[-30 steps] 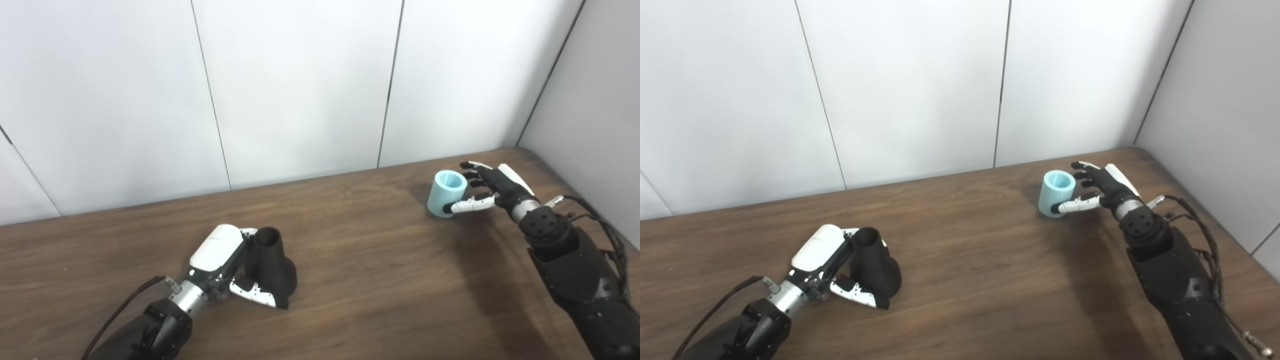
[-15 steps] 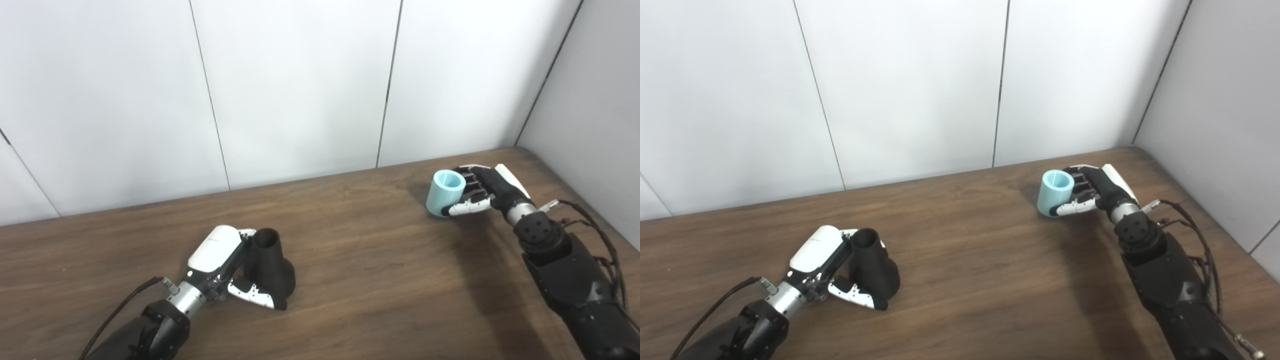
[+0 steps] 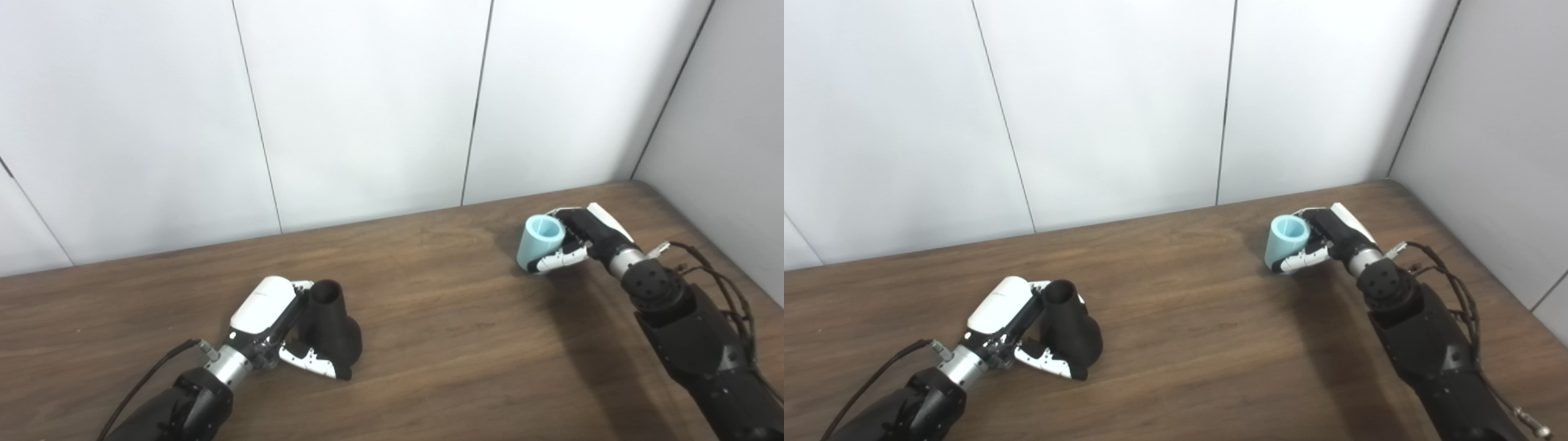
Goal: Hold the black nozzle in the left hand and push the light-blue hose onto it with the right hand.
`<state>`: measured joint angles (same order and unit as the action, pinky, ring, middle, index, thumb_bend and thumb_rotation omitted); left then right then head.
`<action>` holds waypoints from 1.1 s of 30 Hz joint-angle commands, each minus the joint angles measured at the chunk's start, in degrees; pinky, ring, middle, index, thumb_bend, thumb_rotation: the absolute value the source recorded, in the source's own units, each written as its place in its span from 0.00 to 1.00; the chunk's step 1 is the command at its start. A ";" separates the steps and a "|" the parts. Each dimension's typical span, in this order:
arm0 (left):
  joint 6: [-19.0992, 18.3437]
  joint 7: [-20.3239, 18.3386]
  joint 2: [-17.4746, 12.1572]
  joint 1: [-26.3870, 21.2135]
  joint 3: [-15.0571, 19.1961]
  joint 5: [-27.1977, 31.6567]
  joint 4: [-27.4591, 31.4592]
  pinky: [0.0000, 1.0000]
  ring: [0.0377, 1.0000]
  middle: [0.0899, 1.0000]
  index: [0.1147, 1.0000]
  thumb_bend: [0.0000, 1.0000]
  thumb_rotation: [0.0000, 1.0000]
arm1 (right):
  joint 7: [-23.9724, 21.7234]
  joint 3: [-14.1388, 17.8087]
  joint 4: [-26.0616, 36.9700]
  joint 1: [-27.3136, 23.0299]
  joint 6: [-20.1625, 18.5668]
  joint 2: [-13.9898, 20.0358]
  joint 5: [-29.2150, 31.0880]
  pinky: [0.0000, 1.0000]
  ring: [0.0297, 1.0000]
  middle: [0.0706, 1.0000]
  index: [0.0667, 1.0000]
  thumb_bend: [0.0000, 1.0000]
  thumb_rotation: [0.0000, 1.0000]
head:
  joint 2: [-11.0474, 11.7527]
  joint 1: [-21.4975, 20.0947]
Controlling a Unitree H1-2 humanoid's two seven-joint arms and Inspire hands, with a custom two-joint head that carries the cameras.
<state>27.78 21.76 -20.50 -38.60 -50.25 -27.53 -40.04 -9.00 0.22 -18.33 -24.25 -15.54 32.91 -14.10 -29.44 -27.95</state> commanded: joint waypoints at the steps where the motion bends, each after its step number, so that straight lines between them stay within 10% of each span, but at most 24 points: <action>1: -0.86 -8.37 -2.27 9.65 -4.85 -2.41 -5.77 0.55 0.59 0.41 0.43 0.53 0.00 | -0.95 -0.90 1.52 -1.41 0.95 -0.07 0.14 0.73 0.73 0.67 0.60 0.79 0.09 | -0.08 -0.07; 6: -0.86 -8.16 -2.58 9.79 -4.83 -1.91 -5.20 0.55 0.59 0.41 0.43 0.53 0.00 | 2.51 -0.85 0.00 -1.40 4.99 -0.83 -1.40 0.56 0.56 0.51 0.47 0.55 0.06 | -0.39 0.20; 21: -0.86 -9.64 -2.52 9.66 -4.08 -2.07 -4.81 0.56 0.60 0.40 0.43 0.52 0.00 | 7.78 -0.15 -1.64 -1.37 7.10 -2.07 -3.24 0.45 0.47 0.42 0.45 0.53 0.00 | -0.77 0.84; 33: -0.88 -10.11 -1.49 9.57 -3.85 -3.15 -5.20 0.54 0.59 0.41 0.43 0.53 0.00 | 3.30 0.34 16.83 -1.59 4.33 -5.47 0.54 0.42 0.43 0.43 0.45 0.53 0.00 | -1.90 7.26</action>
<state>27.79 21.25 -20.50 -38.50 -49.99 -27.32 -39.57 -4.92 -0.08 -7.09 -21.64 -11.31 26.14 -14.46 -31.29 -20.66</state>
